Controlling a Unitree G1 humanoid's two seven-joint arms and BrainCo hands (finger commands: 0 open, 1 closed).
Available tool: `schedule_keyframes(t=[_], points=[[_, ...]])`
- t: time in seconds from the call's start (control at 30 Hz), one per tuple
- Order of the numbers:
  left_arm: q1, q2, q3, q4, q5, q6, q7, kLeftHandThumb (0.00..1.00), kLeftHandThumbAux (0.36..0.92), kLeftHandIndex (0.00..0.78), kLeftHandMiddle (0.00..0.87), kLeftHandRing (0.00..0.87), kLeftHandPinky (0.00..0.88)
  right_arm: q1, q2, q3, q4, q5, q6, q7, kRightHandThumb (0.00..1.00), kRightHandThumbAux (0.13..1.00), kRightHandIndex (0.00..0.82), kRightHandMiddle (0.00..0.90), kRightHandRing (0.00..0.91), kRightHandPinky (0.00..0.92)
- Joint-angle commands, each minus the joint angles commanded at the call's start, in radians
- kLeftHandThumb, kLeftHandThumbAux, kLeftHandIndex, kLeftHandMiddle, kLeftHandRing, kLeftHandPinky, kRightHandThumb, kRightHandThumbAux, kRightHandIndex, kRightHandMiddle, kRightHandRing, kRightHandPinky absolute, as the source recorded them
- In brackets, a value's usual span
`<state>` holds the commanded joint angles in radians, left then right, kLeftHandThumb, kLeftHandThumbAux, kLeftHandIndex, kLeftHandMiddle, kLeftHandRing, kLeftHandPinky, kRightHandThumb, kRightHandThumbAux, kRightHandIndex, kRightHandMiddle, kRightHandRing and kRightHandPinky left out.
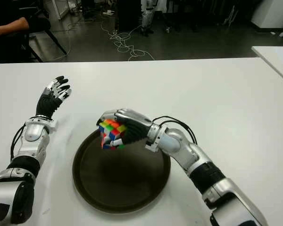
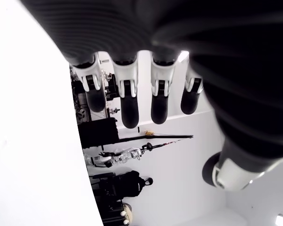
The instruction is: Pick up the Rubik's Cube and put it in the plate
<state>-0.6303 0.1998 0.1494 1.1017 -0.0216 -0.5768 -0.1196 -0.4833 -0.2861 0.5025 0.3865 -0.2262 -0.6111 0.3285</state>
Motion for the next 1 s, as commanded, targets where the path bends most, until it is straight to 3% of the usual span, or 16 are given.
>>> schedule_keyframes(t=[0.33,0.83,1.0], points=[[0.002,0.002,-0.005,-0.007,0.002,-0.004,-0.001,0.000,0.641,0.135,0.165,0.135,0.104,0.001,0.012,-0.038,-0.007,-0.023,0.011,0.047,0.836,0.688,0.401,0.571,0.695,0.694],[0.003,0.004,-0.006,-0.013,0.001,0.004,-0.004,0.000,0.594,0.119,0.157,0.134,0.108,-0.007,-0.005,-0.053,-0.028,-0.059,0.026,0.112,0.836,0.689,0.398,0.576,0.697,0.694],[0.004,0.004,-0.009,-0.015,0.006,0.005,0.006,0.000,0.606,0.119,0.163,0.139,0.113,0.000,0.000,-0.060,-0.042,-0.073,0.041,0.105,0.836,0.689,0.396,0.573,0.686,0.686]])
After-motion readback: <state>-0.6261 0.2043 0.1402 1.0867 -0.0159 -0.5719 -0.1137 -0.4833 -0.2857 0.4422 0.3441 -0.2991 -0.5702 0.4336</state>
